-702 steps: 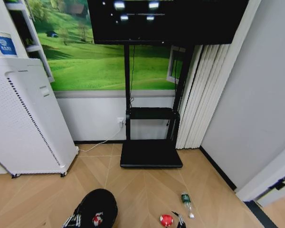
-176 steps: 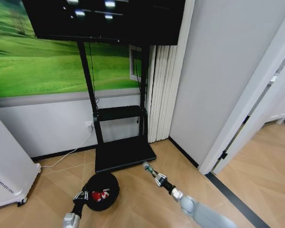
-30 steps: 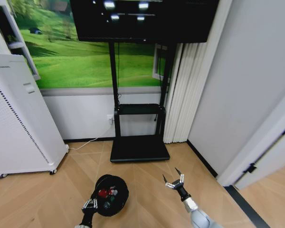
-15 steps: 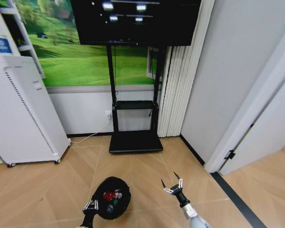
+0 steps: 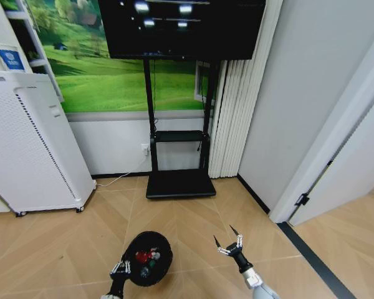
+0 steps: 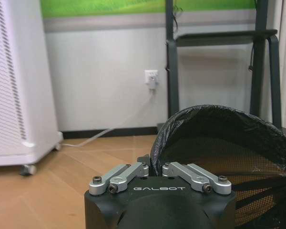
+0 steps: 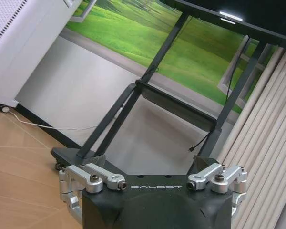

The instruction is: Pick up the trash bin and place the garbage on the floor into it.

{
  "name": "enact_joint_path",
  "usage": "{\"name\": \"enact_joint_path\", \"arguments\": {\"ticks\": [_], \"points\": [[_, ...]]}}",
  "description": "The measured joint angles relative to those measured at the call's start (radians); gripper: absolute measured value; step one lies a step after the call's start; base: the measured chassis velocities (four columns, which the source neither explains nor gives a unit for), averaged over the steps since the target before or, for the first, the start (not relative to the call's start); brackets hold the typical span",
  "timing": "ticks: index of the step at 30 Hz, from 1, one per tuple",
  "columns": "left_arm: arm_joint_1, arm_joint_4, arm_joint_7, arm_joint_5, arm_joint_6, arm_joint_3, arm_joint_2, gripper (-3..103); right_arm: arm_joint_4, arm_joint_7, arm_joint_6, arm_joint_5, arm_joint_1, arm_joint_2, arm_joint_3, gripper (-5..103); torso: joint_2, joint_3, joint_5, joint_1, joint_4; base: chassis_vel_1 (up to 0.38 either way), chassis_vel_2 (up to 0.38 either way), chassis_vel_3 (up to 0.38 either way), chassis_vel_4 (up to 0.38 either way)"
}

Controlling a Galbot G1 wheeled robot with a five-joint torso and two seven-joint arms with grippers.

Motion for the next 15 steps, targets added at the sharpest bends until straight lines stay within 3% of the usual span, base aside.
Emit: {"name": "enact_joint_path", "arguments": {"ticks": [7,15], "points": [[0.05,-0.062,0.005,-0.017,0.0,-0.082,0.047,7,-0.004,0.0,0.0,-0.025,-0.026,0.017,0.013,100,0.0,0.0,0.0007,0.0,0.0,0.489,0.011,-0.461,-0.004],[0.102,-0.051,0.024,0.008,-0.02,-0.101,0.006,7,-0.008,0.03,0.001,-0.053,-0.04,0.038,0.007,100,0.001,0.0,0.0001,0.0,-0.0001,0.568,0.04,-0.567,-0.048]]}}
